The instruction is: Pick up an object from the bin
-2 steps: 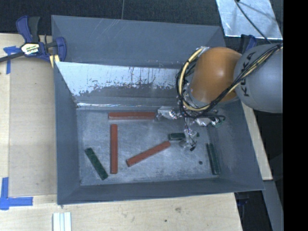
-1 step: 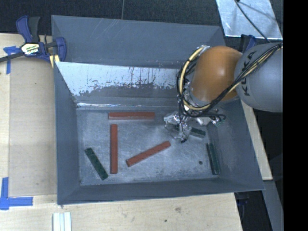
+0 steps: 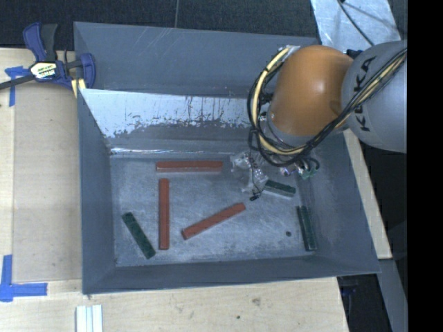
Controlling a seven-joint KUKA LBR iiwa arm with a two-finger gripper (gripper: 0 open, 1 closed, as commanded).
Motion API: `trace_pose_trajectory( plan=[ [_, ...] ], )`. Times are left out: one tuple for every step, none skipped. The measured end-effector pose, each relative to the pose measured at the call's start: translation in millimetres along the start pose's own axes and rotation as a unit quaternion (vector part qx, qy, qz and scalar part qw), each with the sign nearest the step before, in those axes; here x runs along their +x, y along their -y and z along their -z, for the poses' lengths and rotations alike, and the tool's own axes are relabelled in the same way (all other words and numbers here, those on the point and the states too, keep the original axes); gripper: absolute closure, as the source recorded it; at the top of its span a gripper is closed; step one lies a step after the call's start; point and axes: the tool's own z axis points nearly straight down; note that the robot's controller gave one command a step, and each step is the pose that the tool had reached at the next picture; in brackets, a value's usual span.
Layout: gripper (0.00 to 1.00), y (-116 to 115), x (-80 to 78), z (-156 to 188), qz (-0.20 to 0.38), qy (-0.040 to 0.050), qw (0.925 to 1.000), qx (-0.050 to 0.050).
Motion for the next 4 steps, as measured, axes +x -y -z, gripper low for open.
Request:
trace_pose_trajectory(
  plan=[
    [0.00, 0.7, 1.0, -1.7, 0.000, -0.0016, 1.0000, 0.000],
    [0.00, -29.9, 38.6, -91.6, -0.033, -0.0073, 0.9994, -0.002],
    [1.00, -28.2, 34.8, -86.1, -0.032, -0.0018, 0.9995, 0.000],
    [1.00, -18.4, -13.9, 119.1, 0.082, 0.0022, 0.9966, 0.002]
  ],
)
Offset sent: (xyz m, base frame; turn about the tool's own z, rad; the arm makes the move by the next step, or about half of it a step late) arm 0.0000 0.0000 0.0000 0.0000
